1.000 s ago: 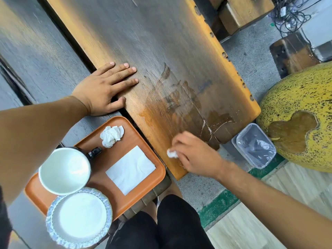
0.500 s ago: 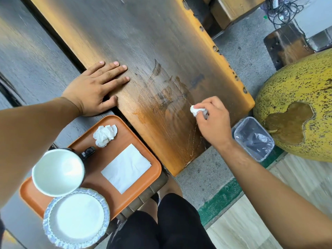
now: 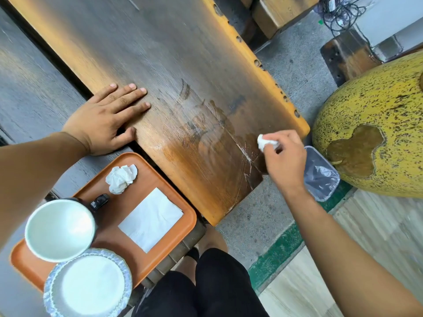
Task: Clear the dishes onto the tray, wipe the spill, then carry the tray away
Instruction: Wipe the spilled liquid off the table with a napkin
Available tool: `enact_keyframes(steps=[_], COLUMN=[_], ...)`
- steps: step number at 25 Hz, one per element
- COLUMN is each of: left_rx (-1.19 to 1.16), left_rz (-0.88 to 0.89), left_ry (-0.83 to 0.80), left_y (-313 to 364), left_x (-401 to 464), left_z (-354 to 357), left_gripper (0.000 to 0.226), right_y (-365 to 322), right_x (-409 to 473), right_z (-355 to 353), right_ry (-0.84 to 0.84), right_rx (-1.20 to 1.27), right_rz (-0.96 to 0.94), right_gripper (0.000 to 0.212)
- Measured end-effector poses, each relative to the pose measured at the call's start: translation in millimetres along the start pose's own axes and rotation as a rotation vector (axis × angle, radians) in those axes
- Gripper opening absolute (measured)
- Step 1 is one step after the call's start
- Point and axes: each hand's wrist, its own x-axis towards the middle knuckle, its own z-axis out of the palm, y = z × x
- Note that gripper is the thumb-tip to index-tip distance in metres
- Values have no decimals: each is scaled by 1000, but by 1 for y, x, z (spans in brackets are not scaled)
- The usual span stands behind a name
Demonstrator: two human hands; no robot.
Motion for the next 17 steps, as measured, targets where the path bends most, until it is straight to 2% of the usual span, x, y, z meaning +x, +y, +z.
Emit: enact_keyframes(steps=[2,4,8,9,11,13,15,17], left_rx=[-4,-7,-10,-10,-7,-4,-7,-10], left_rz=[6,8,3,5,10,7,3,5], left_ry=[5,10,-1,-2,3,4,12,17], left_y=[1,1,0,0,-1,0,0,0], left_x=[0,1,1,1,1,2,1,0], left_z=[0,1,1,1,0,0,1,1], left_gripper=[68,68,69,69,69,69,68,68], right_y=[7,10,-1,-3,-6,-13,-22,-28], right_x=[18,0,-90,-106,-101,-63,-18,13], right_z=[-1,4,7,5,3,4,9,16], right_ry=[65,2,-464,-528,-474,-289,-176,-222], right_rx=[-39,-58,3,22,58,28,-27,-81], right_rz=[45,35,-158,-207,-167,-111,-161,-257], right_gripper=[22,21,19,19,20,19,20,19])
